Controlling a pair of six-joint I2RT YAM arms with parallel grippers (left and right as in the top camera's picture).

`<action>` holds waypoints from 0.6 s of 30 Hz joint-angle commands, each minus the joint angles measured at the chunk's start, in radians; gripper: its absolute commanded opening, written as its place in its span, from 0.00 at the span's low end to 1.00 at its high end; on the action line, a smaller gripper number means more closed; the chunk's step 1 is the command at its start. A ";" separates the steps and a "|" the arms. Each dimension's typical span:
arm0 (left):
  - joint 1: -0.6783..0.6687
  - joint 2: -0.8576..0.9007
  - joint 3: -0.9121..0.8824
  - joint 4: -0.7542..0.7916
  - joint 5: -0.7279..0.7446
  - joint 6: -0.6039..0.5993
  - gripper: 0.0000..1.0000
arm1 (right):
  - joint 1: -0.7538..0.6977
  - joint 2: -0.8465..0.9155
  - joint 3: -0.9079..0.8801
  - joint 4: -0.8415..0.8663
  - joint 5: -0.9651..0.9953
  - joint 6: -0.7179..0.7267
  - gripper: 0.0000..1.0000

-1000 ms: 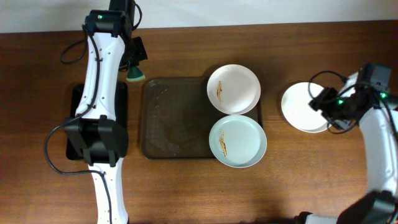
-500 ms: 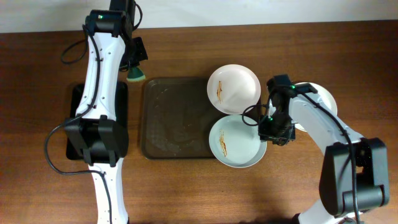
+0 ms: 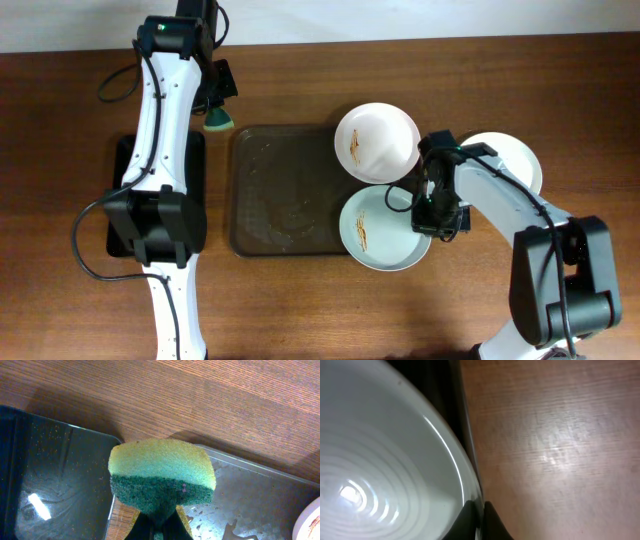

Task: Clean dirty plates on tray and stack at the side
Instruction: 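Grasp the light blue plate rim with the right gripper, drag it left, then lower the sponge in the left gripper onto the plate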

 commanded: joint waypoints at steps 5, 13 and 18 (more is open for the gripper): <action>-0.004 0.013 -0.001 -0.002 0.006 -0.002 0.01 | 0.222 -0.051 0.117 0.014 -0.035 0.151 0.04; -0.004 0.013 -0.001 -0.009 0.006 -0.001 0.01 | 0.447 0.092 0.116 0.443 0.055 0.542 0.04; -0.004 0.013 -0.001 -0.014 0.006 -0.001 0.01 | 0.450 0.127 0.116 0.439 0.050 0.534 0.59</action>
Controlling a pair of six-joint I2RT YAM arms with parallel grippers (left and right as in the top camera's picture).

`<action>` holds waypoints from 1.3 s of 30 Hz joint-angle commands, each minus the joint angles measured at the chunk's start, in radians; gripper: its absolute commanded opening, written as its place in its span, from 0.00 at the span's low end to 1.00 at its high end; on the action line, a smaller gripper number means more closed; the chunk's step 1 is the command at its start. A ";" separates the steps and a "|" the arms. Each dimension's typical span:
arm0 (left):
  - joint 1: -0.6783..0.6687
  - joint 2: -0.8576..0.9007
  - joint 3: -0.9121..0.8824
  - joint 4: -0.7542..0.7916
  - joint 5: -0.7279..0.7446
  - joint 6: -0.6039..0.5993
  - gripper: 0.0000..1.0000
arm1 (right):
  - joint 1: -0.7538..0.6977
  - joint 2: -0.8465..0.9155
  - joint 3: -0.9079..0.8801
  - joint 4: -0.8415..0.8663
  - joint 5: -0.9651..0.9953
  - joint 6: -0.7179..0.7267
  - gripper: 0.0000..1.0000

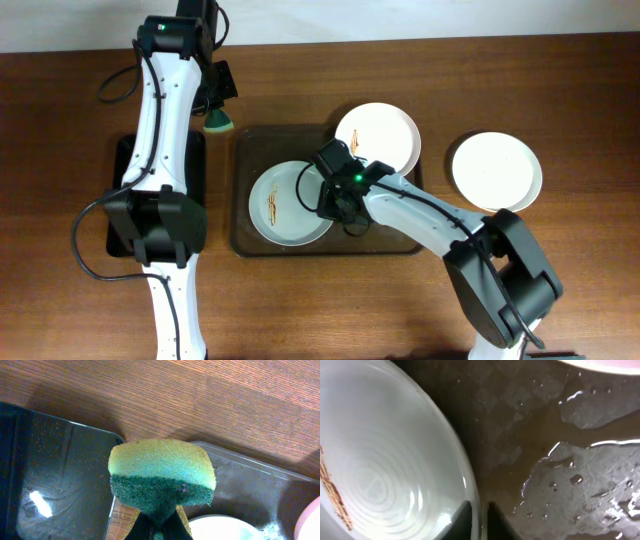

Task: Clean dirty plates on tray and stack at the side
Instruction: 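Lower the sponge in the left gripper onto the plate, then scrub the plate with the sponge while the right gripper holds it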

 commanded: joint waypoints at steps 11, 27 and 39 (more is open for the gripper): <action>-0.058 0.013 -0.071 -0.015 0.064 0.034 0.01 | -0.099 0.066 0.006 0.117 -0.159 -0.199 0.43; -0.138 0.013 -0.317 -0.025 0.167 0.181 0.01 | -0.114 0.101 0.006 0.152 -0.257 -0.198 0.04; -0.183 0.013 -0.766 0.219 0.215 0.341 0.01 | -0.116 0.101 0.006 0.151 -0.256 -0.196 0.04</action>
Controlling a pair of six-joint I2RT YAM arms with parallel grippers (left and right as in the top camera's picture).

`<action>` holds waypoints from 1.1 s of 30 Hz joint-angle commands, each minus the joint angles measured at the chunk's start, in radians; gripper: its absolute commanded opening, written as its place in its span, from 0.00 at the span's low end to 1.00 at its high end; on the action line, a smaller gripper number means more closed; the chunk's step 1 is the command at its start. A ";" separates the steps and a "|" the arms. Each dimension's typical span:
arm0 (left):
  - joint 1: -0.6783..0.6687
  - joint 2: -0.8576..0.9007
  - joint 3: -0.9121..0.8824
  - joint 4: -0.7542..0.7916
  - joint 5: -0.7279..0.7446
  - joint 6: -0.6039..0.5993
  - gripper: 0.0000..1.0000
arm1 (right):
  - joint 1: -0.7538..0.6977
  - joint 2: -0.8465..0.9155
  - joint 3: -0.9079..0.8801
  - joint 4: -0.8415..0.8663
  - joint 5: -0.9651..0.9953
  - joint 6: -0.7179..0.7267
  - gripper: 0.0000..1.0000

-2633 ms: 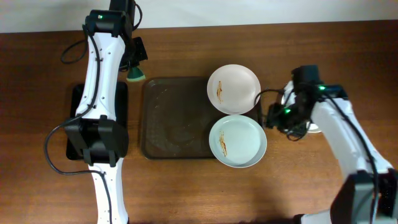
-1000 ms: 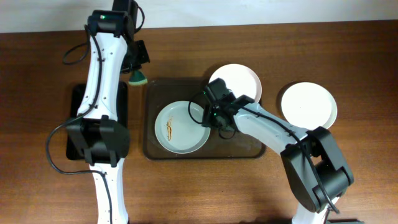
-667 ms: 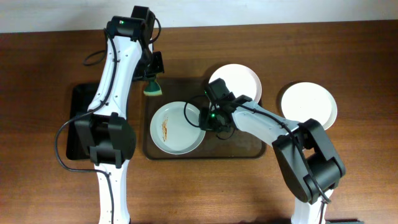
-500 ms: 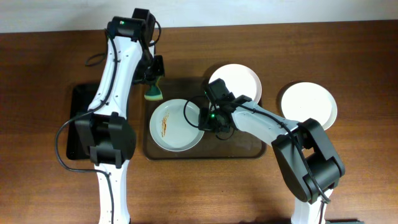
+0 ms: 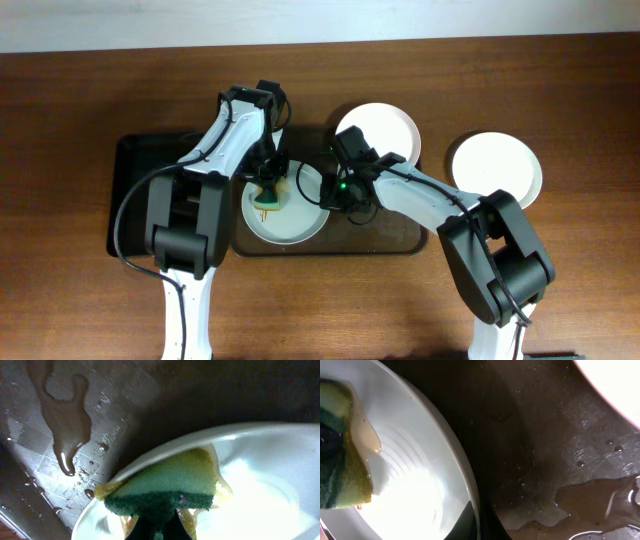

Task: Clean dirty plates on tray and stack at the side
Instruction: 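Scrub the plate with the sponge while the right gripper holds it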

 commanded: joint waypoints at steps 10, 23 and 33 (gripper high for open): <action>-0.005 0.053 -0.084 -0.058 0.076 0.088 0.01 | -0.008 0.018 0.006 0.001 0.008 0.005 0.04; -0.120 0.047 -0.048 0.211 -0.221 -0.130 0.01 | -0.008 0.018 0.006 -0.004 0.019 0.005 0.04; -0.112 0.046 0.005 0.320 -0.051 -0.176 0.01 | -0.008 0.018 0.006 -0.004 0.019 0.005 0.04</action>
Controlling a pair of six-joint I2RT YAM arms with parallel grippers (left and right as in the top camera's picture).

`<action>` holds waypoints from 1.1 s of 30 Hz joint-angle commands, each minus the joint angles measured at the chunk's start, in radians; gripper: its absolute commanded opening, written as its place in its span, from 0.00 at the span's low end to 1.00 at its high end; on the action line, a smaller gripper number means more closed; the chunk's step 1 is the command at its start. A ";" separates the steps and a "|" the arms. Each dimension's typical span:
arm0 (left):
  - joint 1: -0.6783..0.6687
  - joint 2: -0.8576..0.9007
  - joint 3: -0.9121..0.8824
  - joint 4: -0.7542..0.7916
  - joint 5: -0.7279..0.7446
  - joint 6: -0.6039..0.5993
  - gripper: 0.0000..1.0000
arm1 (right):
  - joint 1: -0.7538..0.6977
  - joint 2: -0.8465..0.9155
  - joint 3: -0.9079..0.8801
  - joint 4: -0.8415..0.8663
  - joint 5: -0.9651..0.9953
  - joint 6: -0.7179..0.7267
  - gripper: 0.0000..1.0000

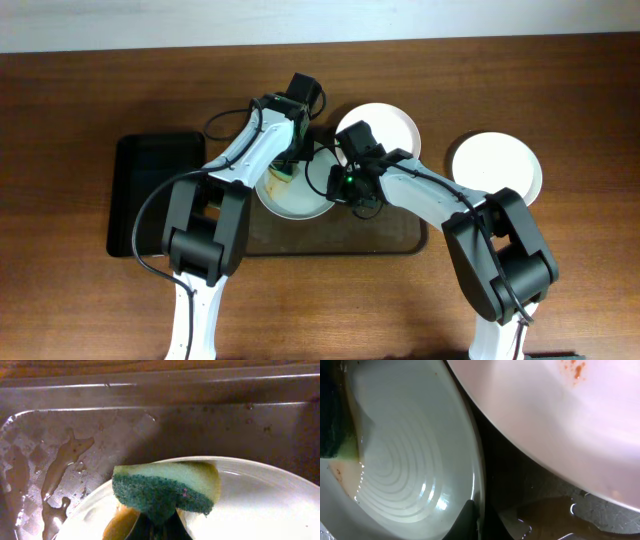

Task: Clean dirty plates on tray and stack at the side
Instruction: 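Scrub the plate with the sponge while the right gripper holds it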

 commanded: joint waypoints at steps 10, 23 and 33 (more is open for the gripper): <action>0.142 0.053 0.007 -0.100 0.586 0.165 0.01 | 0.021 0.018 0.002 -0.010 -0.034 -0.042 0.04; 0.143 0.053 0.008 -0.411 -0.105 -0.055 0.01 | 0.021 0.018 0.002 -0.010 -0.034 -0.042 0.04; 0.051 0.053 0.008 -0.398 0.251 0.225 0.01 | 0.021 0.018 0.002 -0.010 -0.033 -0.042 0.04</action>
